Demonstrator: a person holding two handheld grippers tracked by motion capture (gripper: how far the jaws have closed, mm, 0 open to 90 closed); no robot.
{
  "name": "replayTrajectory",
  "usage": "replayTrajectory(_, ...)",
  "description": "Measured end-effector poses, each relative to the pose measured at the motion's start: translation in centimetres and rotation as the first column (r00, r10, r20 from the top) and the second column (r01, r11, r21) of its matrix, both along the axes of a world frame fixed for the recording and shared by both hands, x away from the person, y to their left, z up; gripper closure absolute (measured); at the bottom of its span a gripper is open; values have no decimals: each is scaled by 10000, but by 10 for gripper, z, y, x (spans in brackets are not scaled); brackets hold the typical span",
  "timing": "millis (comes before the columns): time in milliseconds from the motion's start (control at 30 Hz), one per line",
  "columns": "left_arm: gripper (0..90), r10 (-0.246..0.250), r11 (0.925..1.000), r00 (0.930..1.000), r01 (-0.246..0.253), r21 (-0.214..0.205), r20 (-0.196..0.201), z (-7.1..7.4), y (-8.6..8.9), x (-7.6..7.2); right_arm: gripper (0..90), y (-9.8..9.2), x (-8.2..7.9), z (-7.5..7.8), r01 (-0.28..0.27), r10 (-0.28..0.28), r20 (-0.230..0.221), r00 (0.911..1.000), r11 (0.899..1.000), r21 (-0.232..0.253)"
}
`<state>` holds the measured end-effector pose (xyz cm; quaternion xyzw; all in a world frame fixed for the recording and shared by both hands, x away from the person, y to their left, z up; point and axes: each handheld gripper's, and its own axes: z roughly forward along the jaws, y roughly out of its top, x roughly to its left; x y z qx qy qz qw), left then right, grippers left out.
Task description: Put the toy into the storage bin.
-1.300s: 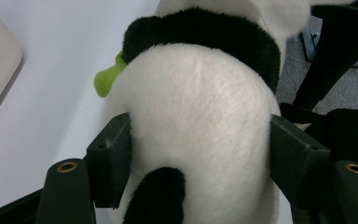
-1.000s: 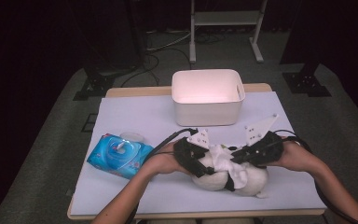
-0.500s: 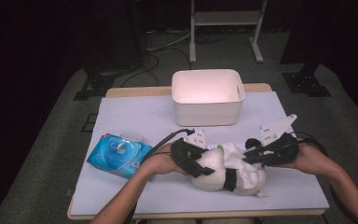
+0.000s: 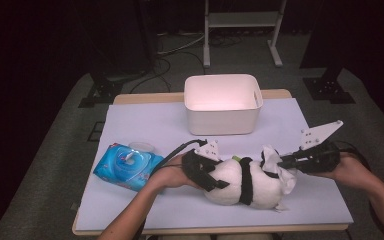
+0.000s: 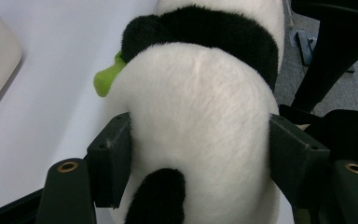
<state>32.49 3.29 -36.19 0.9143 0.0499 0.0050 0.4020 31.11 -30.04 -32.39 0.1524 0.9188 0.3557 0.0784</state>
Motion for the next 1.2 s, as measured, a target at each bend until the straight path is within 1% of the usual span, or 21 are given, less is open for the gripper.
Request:
replayTrajectory(100, 306, 38, 10000, 10000, -38, 23, 21, 1, -1, -2, 807, 8, 8, 5, -32, 32, 32, 10000, 10000, 51)
replayTrajectory(167, 307, 62, 10000, 10000, -63, 10, 12, 1, -2, -2, 807, 19, 10, 8, -206, 206, 83, 9998, 9998, 56)
replayTrajectory(267, 308, 2, 10000, 10000, -1, -90, 71, 3, -4, -4, 807, 36, 10, 12, -672, 672, 163, 9976, 9977, -5)
replayTrajectory(300, 308, -66, 10000, 9999, 67, -44, 142, 5, -6, -4, 806, 44, 9, 12, -802, 803, 129, 9967, 9967, -96)
replayTrajectory(333, 308, -65, 10000, 9998, 66, -52, 178, 6, -7, -5, 806, 54, 8, 11, -1040, 1045, 158, 9944, 9941, -307)
replayTrajectory(367, 308, -120, 9999, 9996, 118, 61, 267, 7, -8, -5, 806, 59, 7, 10, -1170, 1177, 170, 9929, 9924, -389)
replayTrajectory(400, 309, -111, 9999, 9996, 110, 55, 273, 7, -8, -5, 806, 66, 7, 10, -1316, 1321, 115, 9912, 9905, -402)
replayTrajectory(500, 310, -56, 9999, 9998, 59, -141, 207, 9, -10, -4, 806, 76, 6, 11, -1637, 1641, 96, 9864, 9861, -285)
replayTrajectory(533, 310, -78, 9999, 9997, 81, -125, 221, 10, -10, -4, 806, 81, 5, 11, -1781, 1784, 66, 9839, 9834, -342)
replayTrajectory(567, 309, -130, 9999, 9995, 132, -65, 293, 10, -11, -4, 806, 84, 4, 10, -1791, 1794, 12, 9838, 9827, -477)
replayTrajectory(600, 305, -159, 9999, 9994, 160, -41, 314, 10, -11, -5, 806, 86, 2, 9, -1910, 1917, 31, 9815, 9790, -708)
replayTrajectory(633, 296, -149, 9998, 9996, 151, -90, 260, 9, -11, -5, 807, 85, 1, 9, -1906, 1906, -59, 9816, 9791, -714)
replayTrajectory(700, 259, -167, 9994, 9996, 173, -286, 219, 9, -10, -5, 807, 78, 1, 8, -1813, 1812, -71, 9834, 9805, -758)
replayTrajectory(767, 222, -158, 9989, 9997, 167, -430, 206, 8, -10, -5, 808, 70, -1, 7, -1654, 1648, -161, 9862, 9848, -532)
replayTrajectory(800, 199, -66, 9989, 9998, 74, -469, 162, 8, -11, -4, 807, 65, -1, 6, -1609, 1604, -150, 9869, 9859, -467)
replayTrajectory(867, 172, -86, 9985, 9999, 92, -538, 119, 9, -11, -2, 807, 57, -5, 6, -1493, 1491, -77, 9888, 9880, -403)
replayTrajectory(933, 133, -78, 9991, 9999, 83, -425, 125, 10, -12, -2, 807, 51, -8, 6, -1425, 1424, -73, 9898, 9893, -320)
replayTrajectory(1000, 125, -14, 9987, 10000, 16, -516, 27, 11, -12, 0, 807, 47, -10, 5, -1360, 1359, -63, 9907, 9904, -254)
replayTrajectory(1033, 123, -63, 9987, 10000, 63, -505, 16, 11, -13, 0, 807, 45, -11, 5, -1367, 1366, -46, 9906, 9904, -196)
replayTrajectory(1067, 114, -89, 9985, 10000, 86, -542, -45, 10, -14, 1, 807, 43, -12, 4, -1320, 1319, -122, 9912, 9912, -132)
replayTrajectory(1200, 103, -99, 9982, 9999, 94, -590, -87, 10, -13, 2, 807, 35, -15, 2, -1232, 1232, -105, 9923, 9924, 23)
